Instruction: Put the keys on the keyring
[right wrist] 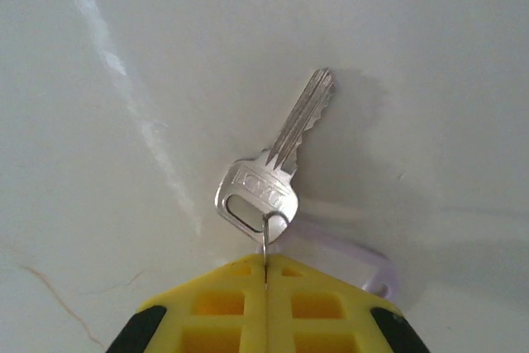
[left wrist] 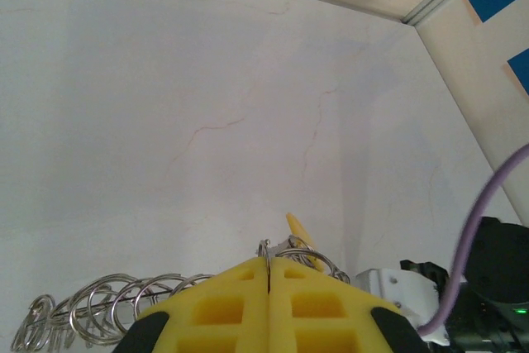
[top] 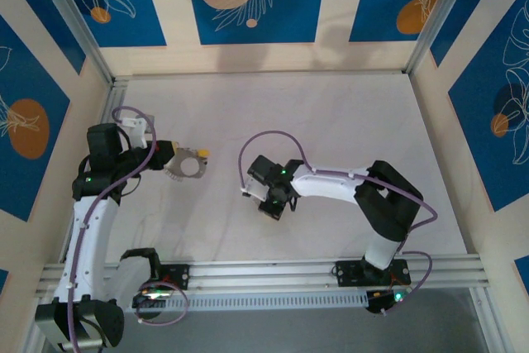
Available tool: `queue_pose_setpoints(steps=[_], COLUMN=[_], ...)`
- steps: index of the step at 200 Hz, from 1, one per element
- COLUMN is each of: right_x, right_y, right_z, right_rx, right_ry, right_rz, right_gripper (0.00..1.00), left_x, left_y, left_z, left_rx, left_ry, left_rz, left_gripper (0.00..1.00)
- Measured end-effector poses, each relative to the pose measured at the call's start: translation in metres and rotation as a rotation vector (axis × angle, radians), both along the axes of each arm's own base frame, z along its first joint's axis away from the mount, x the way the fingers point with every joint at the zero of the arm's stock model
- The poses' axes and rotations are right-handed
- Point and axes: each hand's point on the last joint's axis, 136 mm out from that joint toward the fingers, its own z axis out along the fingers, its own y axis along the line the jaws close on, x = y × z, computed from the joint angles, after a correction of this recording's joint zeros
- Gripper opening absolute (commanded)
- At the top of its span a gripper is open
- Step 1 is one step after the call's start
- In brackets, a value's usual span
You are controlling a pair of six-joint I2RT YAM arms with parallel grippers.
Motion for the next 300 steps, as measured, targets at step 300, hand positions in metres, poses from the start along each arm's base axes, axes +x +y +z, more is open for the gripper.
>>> queue_pose_setpoints(steps=[300], right_x=[0.006], right_y=[0.021], right_z=[0.314], right_rx=[0.831], right_ry=[-0.121], right_rz=[0.097], right_gripper=[0.0], left_x=[-0.097], left_y=[-0.153], left_z=[0.11], left_rx=[-0.181], left_ry=[-0.275], left_rz=[-0.994], left_gripper=[0.0])
